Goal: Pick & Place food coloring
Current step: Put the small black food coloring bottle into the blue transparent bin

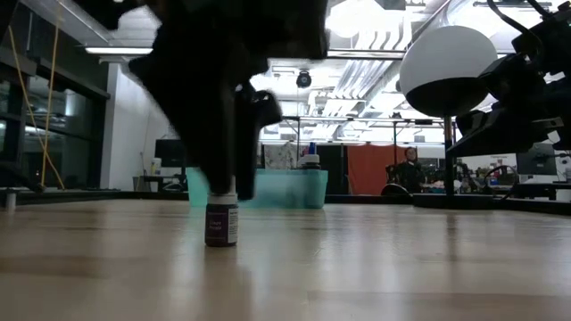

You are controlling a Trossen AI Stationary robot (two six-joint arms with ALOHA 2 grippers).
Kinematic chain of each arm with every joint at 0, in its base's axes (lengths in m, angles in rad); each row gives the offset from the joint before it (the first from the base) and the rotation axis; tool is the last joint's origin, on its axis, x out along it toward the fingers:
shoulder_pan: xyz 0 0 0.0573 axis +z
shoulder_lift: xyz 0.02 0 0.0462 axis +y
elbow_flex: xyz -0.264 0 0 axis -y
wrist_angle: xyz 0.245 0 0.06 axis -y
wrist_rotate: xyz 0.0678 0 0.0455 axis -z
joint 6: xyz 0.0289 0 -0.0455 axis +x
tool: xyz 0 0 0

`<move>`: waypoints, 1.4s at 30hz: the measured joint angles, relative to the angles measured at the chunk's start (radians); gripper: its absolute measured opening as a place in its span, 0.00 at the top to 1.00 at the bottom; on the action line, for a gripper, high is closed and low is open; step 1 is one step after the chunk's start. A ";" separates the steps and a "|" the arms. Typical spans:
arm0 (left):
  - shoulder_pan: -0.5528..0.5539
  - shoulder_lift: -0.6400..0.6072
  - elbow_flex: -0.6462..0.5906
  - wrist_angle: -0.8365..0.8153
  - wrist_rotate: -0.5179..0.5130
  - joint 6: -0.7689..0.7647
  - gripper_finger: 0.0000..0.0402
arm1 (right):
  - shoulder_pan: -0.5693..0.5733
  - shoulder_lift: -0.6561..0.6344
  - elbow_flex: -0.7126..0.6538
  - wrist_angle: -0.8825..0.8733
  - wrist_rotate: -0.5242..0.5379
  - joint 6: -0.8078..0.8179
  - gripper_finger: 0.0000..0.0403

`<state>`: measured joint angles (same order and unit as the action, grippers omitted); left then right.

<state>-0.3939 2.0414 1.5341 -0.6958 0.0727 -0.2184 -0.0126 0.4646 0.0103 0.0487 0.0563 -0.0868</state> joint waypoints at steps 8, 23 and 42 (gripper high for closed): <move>0.000 0.001 -0.001 -0.016 0.018 0.000 0.67 | 0.000 0.000 0.000 0.000 0.000 0.000 1.00; 0.001 -0.006 0.000 -0.045 0.017 0.000 0.93 | 0.000 0.000 0.000 0.000 0.000 0.000 1.00; 0.071 -0.171 0.040 -0.099 -0.033 0.005 0.91 | 0.000 0.000 0.000 -0.001 0.000 0.000 1.00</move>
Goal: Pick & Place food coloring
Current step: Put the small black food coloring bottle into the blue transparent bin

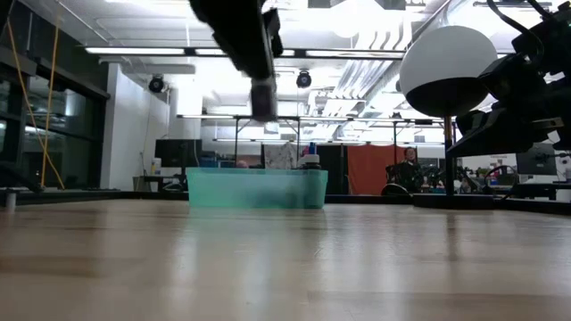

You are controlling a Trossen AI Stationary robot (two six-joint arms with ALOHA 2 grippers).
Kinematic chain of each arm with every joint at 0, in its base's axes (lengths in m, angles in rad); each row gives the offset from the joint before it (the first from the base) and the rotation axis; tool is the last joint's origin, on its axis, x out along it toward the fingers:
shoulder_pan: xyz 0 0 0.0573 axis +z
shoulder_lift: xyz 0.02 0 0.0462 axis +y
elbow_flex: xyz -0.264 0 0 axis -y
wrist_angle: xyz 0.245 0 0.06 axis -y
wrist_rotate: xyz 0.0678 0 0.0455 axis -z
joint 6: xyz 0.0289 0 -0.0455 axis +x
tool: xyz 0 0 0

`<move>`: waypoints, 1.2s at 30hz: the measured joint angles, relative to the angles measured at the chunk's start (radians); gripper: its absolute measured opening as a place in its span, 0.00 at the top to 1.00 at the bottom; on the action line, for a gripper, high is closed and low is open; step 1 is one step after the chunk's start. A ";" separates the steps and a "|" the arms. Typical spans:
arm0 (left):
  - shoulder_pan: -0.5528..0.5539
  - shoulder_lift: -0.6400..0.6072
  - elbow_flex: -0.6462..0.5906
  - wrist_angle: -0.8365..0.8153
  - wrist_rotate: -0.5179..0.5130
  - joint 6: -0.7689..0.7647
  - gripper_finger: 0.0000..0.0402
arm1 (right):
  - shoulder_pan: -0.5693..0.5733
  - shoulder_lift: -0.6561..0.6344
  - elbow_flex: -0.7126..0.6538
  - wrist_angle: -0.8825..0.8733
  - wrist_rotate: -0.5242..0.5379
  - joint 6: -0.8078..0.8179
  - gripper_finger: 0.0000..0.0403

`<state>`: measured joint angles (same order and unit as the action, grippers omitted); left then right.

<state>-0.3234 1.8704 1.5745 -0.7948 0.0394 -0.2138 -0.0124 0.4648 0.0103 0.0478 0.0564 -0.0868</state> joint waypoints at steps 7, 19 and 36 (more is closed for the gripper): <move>0.065 -0.089 0.000 -0.056 -0.042 0.058 0.91 | 0.000 0.000 0.000 -0.001 0.000 0.000 1.00; 0.201 -0.293 -0.104 -0.137 -0.085 0.165 0.91 | 0.000 0.000 0.000 0.000 0.000 0.000 1.00; 0.588 -0.593 -0.462 -0.022 -0.056 0.195 0.91 | 0.000 0.000 0.000 0.001 0.000 0.000 1.00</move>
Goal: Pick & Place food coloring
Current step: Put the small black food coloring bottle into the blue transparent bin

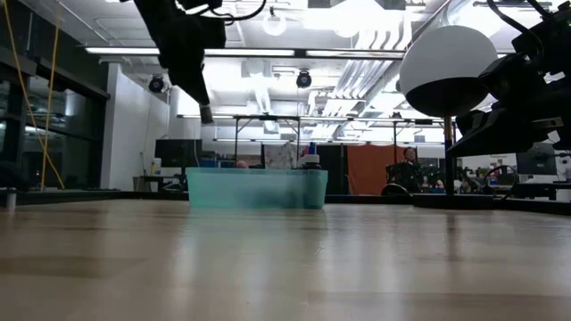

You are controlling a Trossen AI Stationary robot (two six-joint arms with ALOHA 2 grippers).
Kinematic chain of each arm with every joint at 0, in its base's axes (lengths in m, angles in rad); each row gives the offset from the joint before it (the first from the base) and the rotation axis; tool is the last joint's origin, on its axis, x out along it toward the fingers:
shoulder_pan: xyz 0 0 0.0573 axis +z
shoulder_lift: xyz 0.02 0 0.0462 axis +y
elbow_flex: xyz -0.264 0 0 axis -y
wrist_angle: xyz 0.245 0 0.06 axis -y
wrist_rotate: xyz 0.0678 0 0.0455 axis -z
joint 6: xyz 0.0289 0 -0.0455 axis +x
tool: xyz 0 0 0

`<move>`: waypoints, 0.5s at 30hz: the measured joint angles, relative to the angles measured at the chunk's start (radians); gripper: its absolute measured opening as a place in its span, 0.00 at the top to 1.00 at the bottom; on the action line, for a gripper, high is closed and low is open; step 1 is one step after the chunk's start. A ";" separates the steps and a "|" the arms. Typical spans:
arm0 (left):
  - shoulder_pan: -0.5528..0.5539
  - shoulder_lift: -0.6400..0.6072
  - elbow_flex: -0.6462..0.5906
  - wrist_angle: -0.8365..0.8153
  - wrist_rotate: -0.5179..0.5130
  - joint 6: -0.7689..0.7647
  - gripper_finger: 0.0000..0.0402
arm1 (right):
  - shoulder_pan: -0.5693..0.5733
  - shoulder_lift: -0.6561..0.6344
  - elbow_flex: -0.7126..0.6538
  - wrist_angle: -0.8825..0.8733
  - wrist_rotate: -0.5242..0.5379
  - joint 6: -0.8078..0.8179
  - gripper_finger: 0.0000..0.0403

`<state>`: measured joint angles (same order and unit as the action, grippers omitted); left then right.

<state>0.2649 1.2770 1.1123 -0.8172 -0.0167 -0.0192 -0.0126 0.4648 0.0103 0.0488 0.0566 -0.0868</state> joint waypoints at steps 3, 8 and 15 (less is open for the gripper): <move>0.063 0.000 0.019 -0.016 0.009 0.039 0.91 | 0.000 0.000 0.000 0.000 0.000 0.000 1.00; 0.154 0.015 0.046 -0.023 0.032 0.122 0.91 | 0.000 0.000 0.000 0.000 0.000 0.000 1.00; 0.260 0.117 0.094 -0.038 0.033 0.230 0.91 | 0.000 0.000 0.000 0.000 0.000 0.000 1.00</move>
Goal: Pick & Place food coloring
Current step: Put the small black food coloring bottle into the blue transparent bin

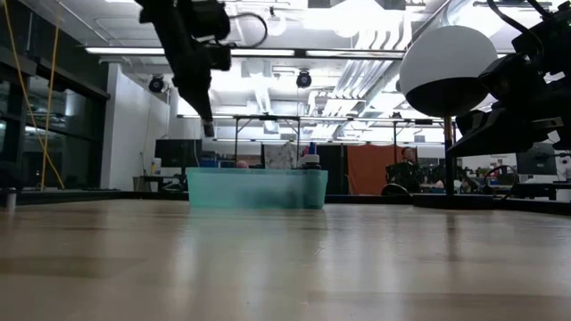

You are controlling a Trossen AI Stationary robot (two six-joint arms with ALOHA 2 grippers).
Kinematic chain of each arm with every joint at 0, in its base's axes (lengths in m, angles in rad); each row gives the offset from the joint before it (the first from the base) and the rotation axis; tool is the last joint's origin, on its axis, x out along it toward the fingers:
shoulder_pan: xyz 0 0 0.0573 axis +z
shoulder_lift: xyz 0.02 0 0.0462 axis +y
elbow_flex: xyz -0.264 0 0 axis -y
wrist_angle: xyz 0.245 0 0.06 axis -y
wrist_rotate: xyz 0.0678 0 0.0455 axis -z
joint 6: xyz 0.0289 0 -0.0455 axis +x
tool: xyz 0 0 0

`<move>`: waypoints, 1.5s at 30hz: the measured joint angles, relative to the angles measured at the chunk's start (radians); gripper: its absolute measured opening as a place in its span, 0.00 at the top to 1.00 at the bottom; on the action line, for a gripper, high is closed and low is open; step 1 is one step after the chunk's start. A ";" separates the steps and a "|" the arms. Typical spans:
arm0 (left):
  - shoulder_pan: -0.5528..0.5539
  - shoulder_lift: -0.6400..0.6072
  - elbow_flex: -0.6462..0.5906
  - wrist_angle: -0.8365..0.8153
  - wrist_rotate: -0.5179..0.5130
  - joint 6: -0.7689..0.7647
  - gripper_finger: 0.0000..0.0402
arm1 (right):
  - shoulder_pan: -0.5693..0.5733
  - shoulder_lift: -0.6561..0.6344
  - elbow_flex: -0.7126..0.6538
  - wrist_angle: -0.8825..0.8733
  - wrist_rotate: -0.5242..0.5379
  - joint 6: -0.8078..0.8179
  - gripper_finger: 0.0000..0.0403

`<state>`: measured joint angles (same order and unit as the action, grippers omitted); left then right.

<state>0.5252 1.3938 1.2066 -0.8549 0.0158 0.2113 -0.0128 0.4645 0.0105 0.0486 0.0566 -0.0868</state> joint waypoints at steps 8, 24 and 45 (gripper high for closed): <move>0.040 0.154 0.049 0.051 0.009 0.063 0.91 | 0.000 0.000 0.000 0.000 0.000 0.000 1.00; 0.001 0.337 0.073 0.169 0.048 0.073 0.91 | 0.000 0.000 0.000 0.000 0.000 0.000 1.00; -0.035 0.440 0.072 0.255 0.019 0.076 0.91 | 0.000 0.000 0.000 0.000 0.000 0.000 1.00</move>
<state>0.4904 1.8336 1.2789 -0.6001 0.0349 0.2874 -0.0126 0.4644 0.0105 0.0486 0.0566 -0.0865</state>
